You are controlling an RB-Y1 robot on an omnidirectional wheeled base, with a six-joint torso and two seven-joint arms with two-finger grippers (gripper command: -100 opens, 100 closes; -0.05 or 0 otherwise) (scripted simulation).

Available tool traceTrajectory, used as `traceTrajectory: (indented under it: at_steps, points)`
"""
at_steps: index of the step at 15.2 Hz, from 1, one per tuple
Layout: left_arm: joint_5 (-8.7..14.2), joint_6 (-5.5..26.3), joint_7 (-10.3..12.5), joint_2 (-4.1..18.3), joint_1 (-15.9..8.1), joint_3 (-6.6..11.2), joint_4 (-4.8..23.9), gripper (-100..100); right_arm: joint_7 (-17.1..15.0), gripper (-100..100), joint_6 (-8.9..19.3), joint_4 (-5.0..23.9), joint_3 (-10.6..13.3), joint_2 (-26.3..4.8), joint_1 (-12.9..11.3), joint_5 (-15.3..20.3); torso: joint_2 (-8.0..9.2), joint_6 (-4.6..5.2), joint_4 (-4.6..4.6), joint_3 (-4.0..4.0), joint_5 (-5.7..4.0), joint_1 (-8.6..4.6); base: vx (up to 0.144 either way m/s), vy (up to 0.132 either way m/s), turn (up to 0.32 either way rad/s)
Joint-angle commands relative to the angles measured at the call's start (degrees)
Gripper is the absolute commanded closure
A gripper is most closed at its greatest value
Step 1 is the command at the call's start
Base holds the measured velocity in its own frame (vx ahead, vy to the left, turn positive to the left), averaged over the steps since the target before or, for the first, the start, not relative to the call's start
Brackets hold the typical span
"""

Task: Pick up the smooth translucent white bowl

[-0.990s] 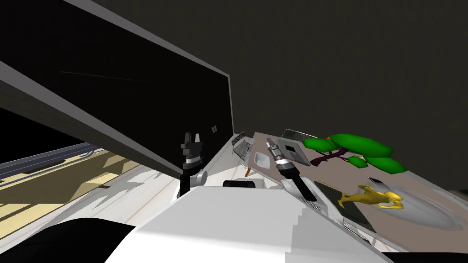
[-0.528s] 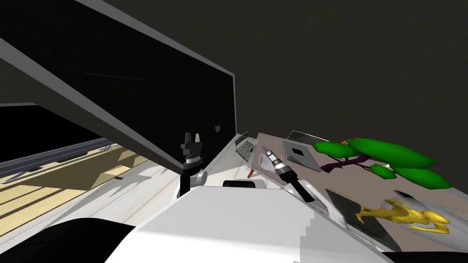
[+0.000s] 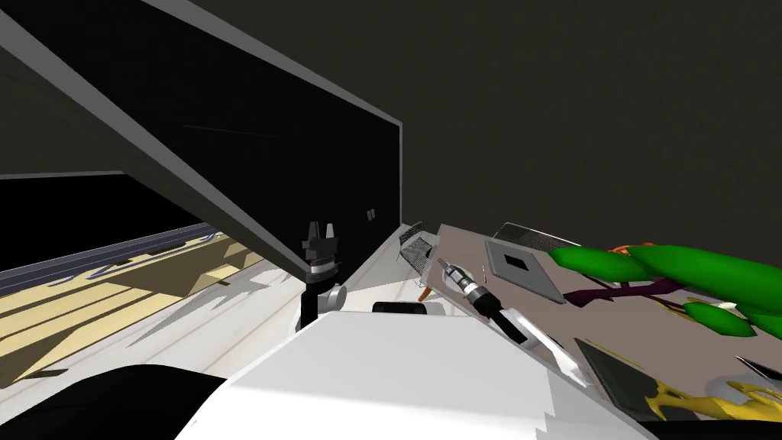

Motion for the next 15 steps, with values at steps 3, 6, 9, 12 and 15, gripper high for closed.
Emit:
traceTrajectory:
  at_steps: [3, 6, 9, 12, 15]
  points:
    - [0.0, 0.0, 0.0, 0.0, 0.0, 0.00, 0.0, 0, 2.0, -100, 2.1, 3.6, 1.9, -4.0, 0.3, 1.7, -0.03, -0.02, 0.00, -0.02, 0.00, 0.03, 0.038, 0.072, 0.129]
    - [0.0, 0.0, 0.0, 0.0, 0.0, 0.00, 0.0, 0, 4.4, -100, 3.9, 7.9, 4.0, -7.9, 0.8, 3.6, -0.02, 0.00, 0.00, -0.01, 0.00, 0.01, 0.038, 0.071, 0.123]
    - [0.0, 0.0, 0.0, 0.0, 0.0, 0.00, 0.0, 0, 5.6, -100, 4.7, 10.0, 5.0, -9.7, 1.0, 4.6, -0.01, -0.02, 0.00, 0.00, 0.02, 0.04, 0.036, 0.073, 0.139]
    - [0.0, 0.0, 0.0, 0.0, 0.0, 0.00, 0.0, 0, 6.7, -100, 5.6, 12.1, 6.1, -11.5, 1.3, 5.6, 0.03, 0.01, 0.01, 0.02, -0.01, -0.04, 0.027, 0.049, 0.074]
    - [0.0, 0.0, 0.0, 0.0, 0.0, 0.00, 0.0, 0, 7.8, -100, 6.5, 14.2, 7.1, -13.2, 1.5, 6.5, 0.02, 0.00, 0.01, 0.01, 0.01, 0.03, 0.031, 0.066, 0.096]
